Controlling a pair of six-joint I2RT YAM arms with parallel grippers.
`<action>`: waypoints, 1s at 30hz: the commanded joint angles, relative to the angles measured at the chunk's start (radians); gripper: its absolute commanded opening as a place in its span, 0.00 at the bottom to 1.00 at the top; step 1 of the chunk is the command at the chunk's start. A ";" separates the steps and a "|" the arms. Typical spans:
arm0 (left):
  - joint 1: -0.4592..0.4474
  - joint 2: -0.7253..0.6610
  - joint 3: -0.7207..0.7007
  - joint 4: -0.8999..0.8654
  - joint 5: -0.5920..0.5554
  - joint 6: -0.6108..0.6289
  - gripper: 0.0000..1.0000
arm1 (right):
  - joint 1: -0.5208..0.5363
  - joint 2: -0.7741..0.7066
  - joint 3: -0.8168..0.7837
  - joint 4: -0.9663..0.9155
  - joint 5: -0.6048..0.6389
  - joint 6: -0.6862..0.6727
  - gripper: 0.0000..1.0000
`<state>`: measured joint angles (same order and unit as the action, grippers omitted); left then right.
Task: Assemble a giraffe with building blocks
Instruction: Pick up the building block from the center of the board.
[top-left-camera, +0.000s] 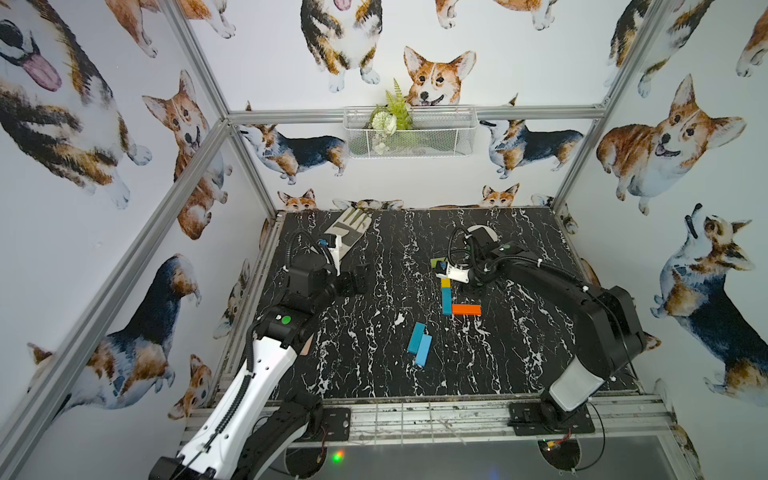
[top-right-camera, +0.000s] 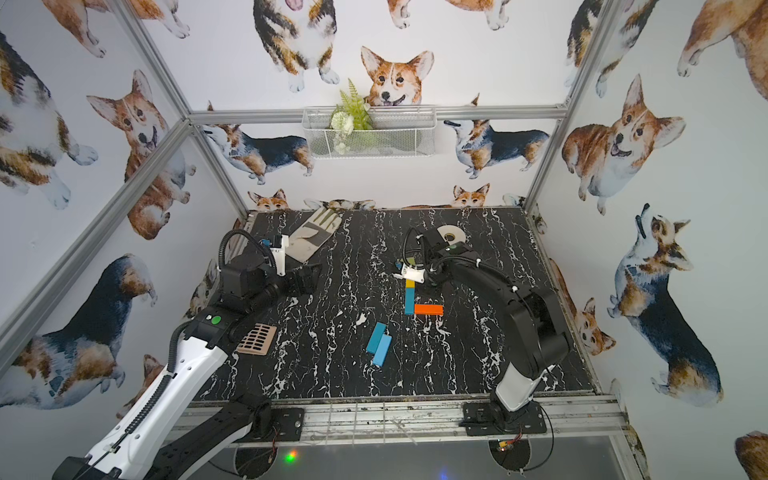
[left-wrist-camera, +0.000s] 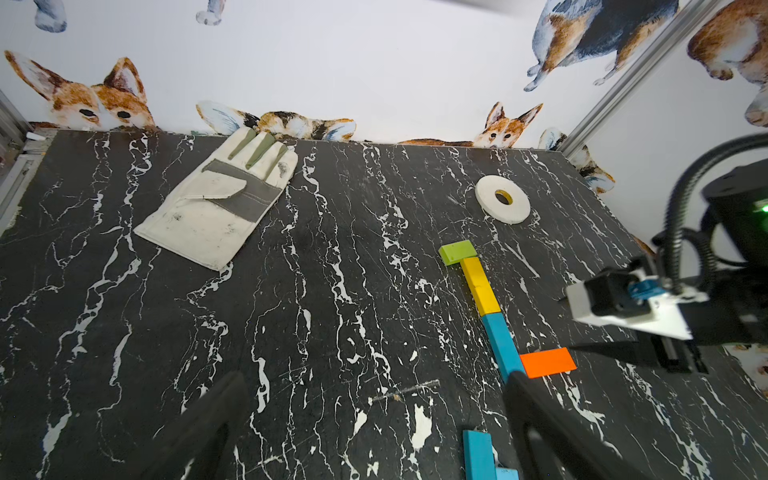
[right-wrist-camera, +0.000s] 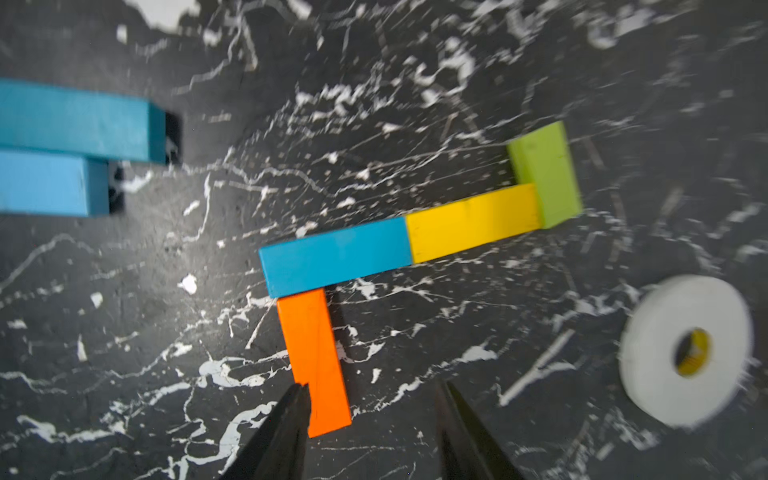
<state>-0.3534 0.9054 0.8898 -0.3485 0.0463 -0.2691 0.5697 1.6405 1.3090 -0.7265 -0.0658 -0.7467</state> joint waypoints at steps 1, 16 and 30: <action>0.005 -0.001 0.005 0.032 -0.004 -0.010 1.00 | 0.124 -0.050 0.063 -0.049 0.309 0.434 0.44; 0.024 -0.031 0.020 -0.026 -0.132 -0.014 1.00 | 0.636 0.064 -0.061 -0.092 0.426 1.761 0.90; 0.030 -0.049 0.021 -0.055 -0.191 -0.021 1.00 | 0.753 0.265 -0.022 -0.037 0.412 1.937 0.81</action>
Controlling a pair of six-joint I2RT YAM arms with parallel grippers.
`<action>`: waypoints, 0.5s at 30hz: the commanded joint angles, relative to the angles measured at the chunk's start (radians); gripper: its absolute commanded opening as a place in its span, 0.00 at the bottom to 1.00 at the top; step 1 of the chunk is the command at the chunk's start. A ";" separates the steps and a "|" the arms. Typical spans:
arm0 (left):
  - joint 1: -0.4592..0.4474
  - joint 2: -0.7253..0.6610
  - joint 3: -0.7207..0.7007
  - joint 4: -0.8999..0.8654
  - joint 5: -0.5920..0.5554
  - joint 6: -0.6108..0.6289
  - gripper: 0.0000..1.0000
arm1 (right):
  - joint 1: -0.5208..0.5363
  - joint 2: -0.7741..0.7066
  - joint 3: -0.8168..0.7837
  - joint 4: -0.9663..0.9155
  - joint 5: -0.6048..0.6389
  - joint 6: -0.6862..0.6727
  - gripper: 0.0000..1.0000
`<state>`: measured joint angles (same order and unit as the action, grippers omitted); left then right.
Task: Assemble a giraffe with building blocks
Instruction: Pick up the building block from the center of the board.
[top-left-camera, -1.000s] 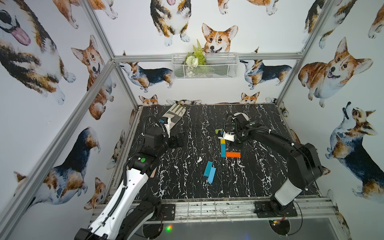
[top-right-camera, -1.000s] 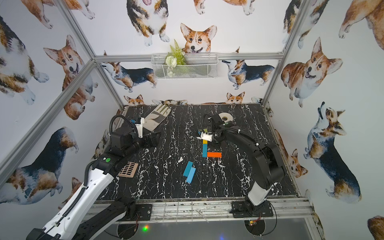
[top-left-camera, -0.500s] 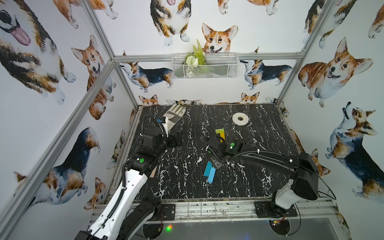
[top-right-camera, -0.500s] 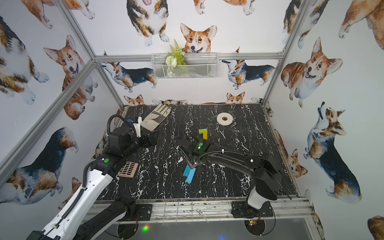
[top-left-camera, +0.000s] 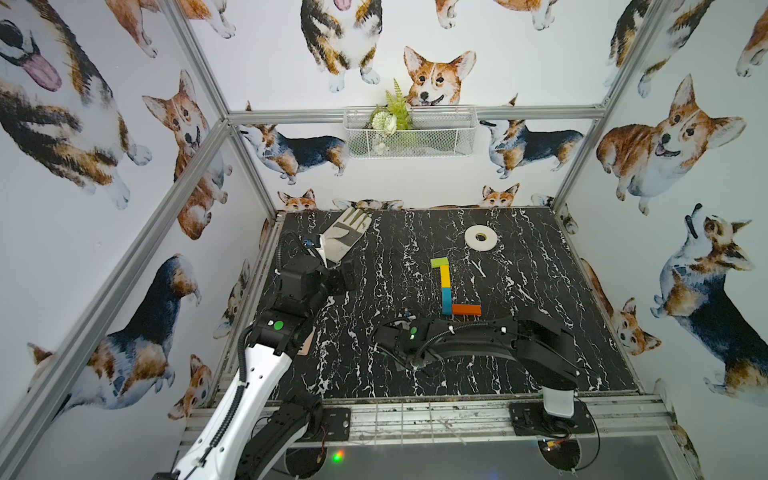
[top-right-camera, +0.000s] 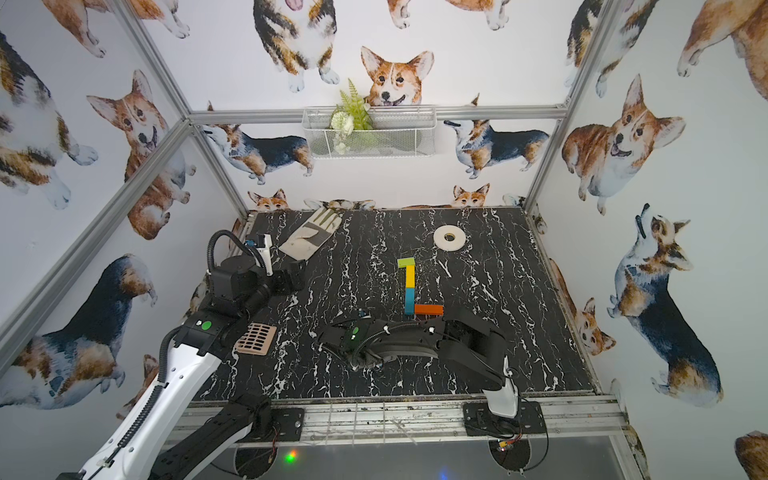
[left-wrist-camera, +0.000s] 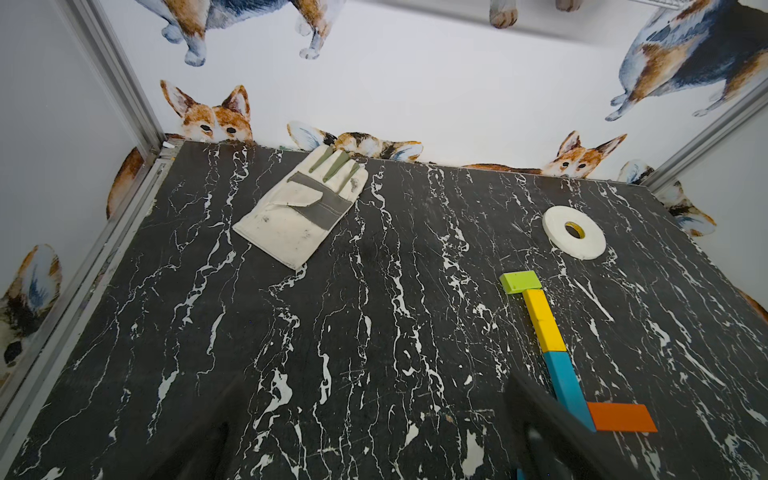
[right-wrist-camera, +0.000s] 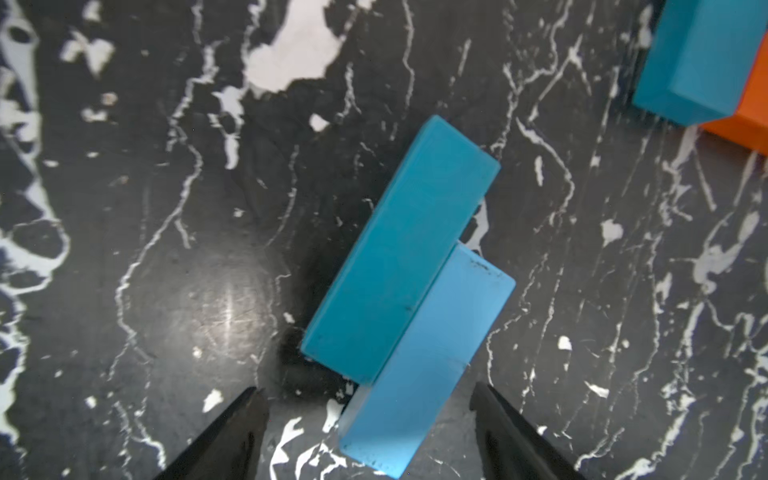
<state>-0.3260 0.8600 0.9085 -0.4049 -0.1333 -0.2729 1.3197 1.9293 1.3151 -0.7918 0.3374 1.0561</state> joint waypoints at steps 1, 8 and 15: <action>0.002 -0.003 0.001 0.001 -0.008 -0.017 1.00 | 0.003 -0.034 -0.038 0.023 0.014 0.137 0.80; 0.003 -0.005 0.000 0.005 0.001 -0.017 1.00 | -0.009 -0.067 -0.124 0.042 0.007 0.131 0.80; 0.001 0.003 0.000 0.010 0.013 -0.017 1.00 | -0.027 -0.149 -0.230 0.103 0.012 0.137 0.80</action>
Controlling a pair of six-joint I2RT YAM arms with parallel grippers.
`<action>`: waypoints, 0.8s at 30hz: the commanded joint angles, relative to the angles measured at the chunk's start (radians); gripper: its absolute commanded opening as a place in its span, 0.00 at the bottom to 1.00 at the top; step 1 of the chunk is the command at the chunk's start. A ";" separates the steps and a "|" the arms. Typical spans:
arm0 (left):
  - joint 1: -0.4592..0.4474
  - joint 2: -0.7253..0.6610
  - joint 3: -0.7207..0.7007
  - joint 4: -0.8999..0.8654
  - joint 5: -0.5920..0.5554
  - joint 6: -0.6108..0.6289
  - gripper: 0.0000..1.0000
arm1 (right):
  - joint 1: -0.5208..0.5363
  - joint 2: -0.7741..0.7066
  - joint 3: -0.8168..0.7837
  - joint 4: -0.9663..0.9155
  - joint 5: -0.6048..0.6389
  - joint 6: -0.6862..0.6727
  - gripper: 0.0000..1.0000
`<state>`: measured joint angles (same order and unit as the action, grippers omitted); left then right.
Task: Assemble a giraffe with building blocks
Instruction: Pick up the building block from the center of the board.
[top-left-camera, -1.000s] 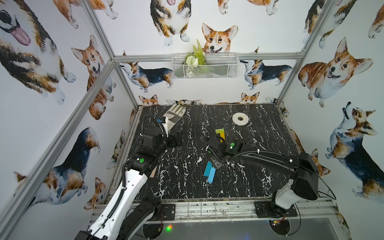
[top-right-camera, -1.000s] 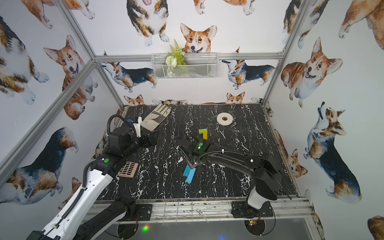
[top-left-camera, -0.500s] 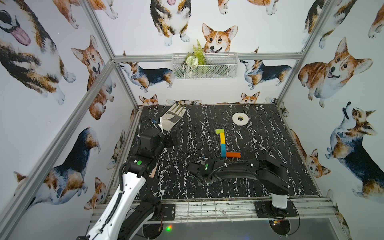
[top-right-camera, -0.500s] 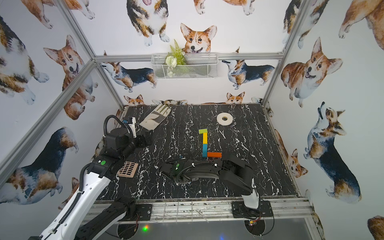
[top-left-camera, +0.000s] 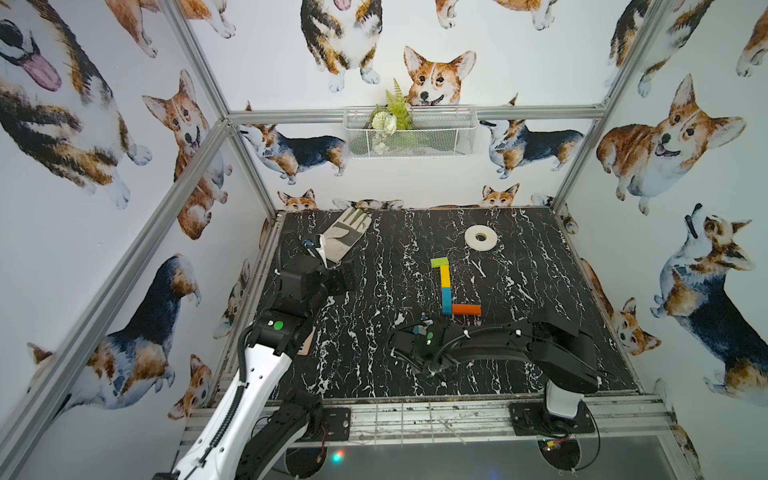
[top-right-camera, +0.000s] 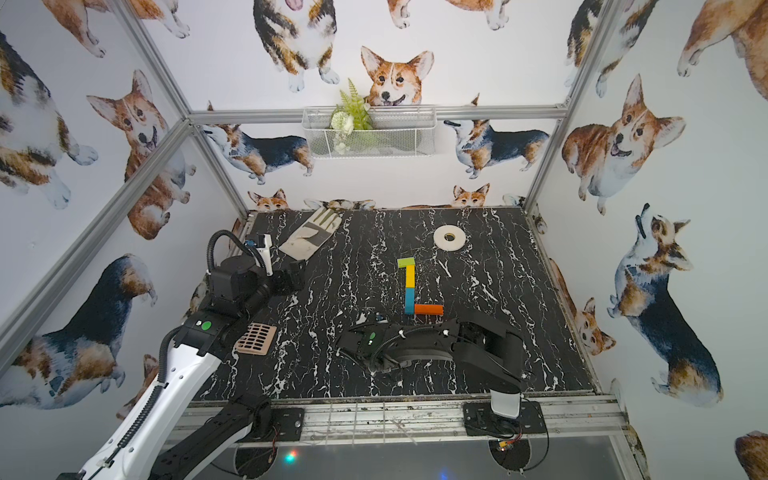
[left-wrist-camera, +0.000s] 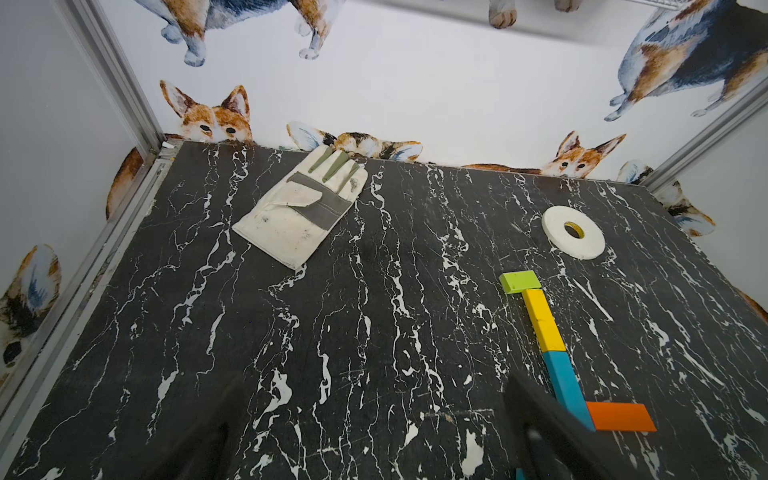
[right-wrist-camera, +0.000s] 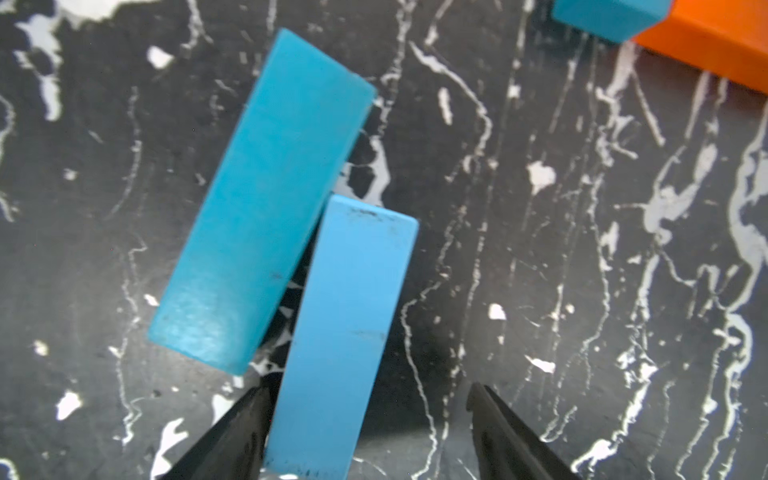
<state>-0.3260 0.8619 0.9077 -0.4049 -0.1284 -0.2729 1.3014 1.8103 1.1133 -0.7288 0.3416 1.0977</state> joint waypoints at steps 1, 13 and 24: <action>0.002 0.002 0.001 0.010 0.009 -0.017 1.00 | -0.015 -0.036 -0.032 0.048 0.003 0.088 0.80; 0.002 0.005 -0.003 0.015 0.013 -0.012 1.00 | -0.061 -0.003 -0.019 0.128 -0.085 0.006 0.64; 0.002 0.008 -0.001 0.017 0.021 -0.012 1.00 | -0.012 -0.031 -0.055 0.121 -0.096 0.063 0.58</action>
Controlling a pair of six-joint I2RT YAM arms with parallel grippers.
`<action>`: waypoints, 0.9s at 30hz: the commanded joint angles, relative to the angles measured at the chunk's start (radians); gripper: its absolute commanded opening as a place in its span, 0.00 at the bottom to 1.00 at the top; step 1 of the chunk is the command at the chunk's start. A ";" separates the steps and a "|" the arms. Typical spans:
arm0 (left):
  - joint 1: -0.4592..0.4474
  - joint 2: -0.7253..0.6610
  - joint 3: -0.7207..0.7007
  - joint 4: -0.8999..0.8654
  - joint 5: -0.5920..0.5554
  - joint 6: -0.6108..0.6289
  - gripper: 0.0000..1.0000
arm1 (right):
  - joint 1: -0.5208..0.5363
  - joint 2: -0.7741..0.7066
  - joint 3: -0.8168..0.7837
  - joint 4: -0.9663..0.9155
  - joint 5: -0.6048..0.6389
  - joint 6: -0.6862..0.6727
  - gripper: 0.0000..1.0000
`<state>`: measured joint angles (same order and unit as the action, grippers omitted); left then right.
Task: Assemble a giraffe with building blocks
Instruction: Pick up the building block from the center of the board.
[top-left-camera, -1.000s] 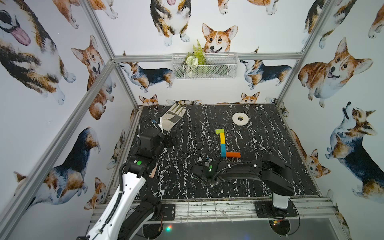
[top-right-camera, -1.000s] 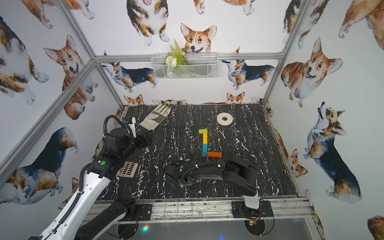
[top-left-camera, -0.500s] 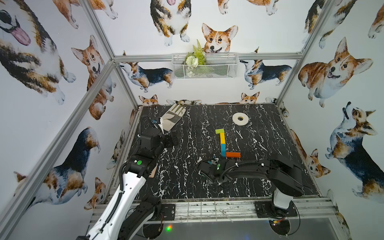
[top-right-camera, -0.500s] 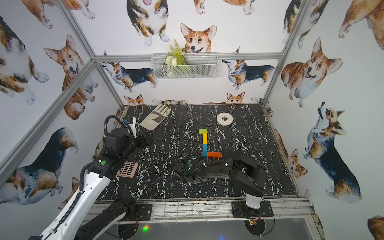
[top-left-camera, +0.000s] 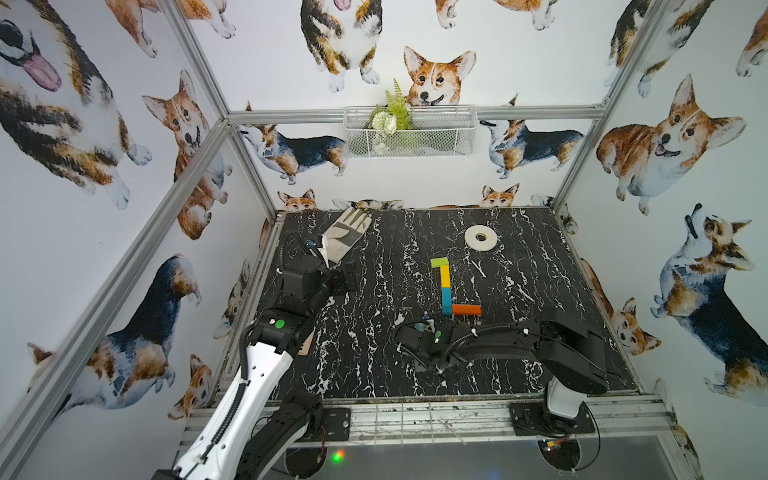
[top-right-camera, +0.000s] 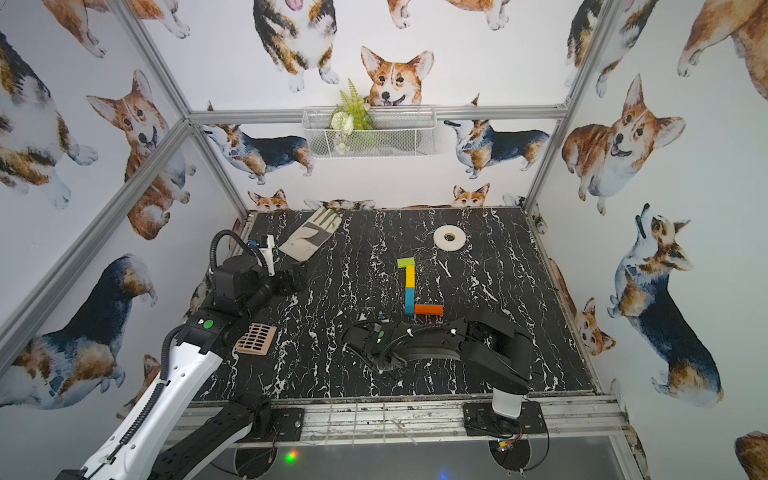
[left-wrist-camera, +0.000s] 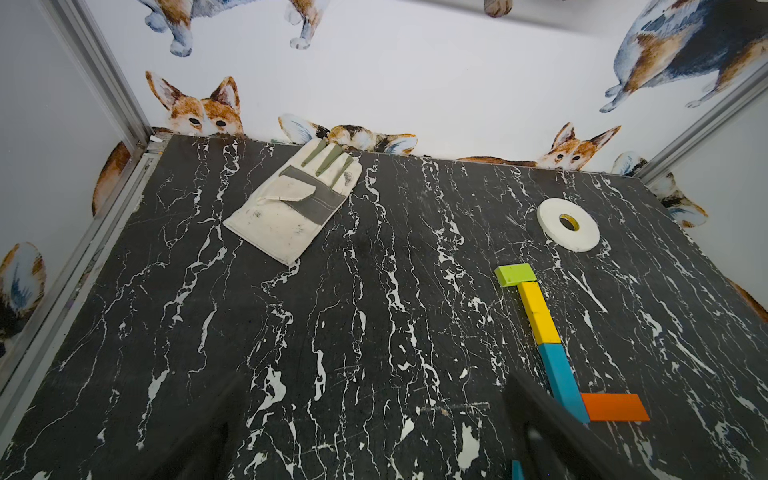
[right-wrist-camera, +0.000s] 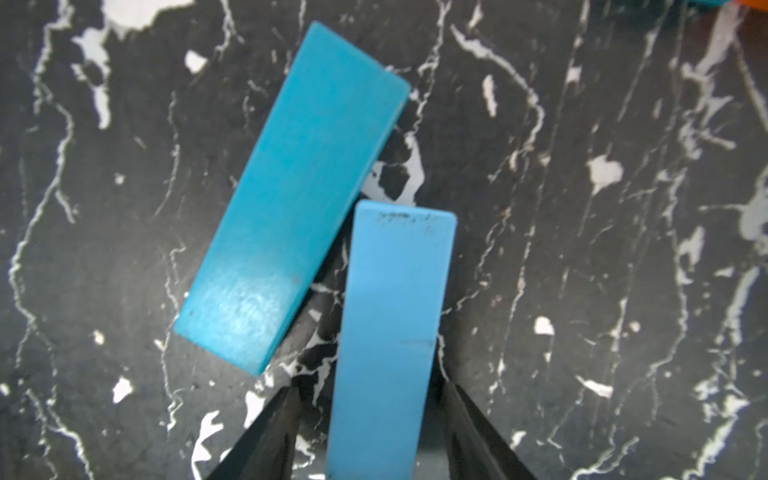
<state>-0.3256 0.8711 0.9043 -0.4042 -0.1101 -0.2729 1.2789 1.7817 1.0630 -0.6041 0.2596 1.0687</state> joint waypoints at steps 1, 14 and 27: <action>0.002 -0.002 0.003 0.016 0.004 -0.012 1.00 | 0.013 -0.004 -0.010 -0.001 -0.011 0.096 0.56; 0.002 -0.002 0.002 0.018 0.013 -0.014 1.00 | 0.017 -0.042 -0.084 0.028 -0.008 0.133 0.24; 0.002 0.000 0.004 0.021 0.036 -0.015 1.00 | -0.069 -0.544 -0.154 -0.421 0.088 0.007 0.16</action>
<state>-0.3260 0.8715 0.9043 -0.4038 -0.0841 -0.2729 1.2453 1.3369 0.9417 -0.8379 0.3302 1.0782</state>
